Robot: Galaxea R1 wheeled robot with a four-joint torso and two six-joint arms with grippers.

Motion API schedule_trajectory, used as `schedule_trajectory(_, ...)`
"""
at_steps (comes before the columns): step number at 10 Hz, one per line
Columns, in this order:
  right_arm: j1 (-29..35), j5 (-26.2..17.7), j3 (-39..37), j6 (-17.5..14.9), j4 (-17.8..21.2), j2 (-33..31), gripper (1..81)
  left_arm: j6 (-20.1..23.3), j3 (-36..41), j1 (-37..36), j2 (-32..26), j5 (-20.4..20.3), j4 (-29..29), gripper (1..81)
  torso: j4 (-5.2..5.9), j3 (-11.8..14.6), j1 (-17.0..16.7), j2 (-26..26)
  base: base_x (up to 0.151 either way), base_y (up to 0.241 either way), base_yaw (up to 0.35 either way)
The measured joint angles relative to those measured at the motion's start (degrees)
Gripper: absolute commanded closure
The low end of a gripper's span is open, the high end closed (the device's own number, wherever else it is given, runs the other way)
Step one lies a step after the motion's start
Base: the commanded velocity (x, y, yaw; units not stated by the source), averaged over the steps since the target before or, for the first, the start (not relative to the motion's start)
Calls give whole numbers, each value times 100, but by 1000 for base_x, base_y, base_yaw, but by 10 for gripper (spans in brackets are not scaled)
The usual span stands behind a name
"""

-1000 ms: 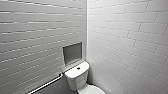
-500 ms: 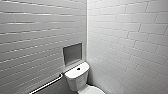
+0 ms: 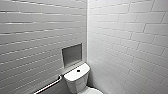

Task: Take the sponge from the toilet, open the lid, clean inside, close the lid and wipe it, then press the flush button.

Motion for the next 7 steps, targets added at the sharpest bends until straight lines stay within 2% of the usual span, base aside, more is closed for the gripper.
schedule_trajectory(7, 1, 12, -52, 0, 2, 40, 811, 0, 0, -30, 0, -10, 2, 10, 0, 0, 2, 0, 89, 0, 0)
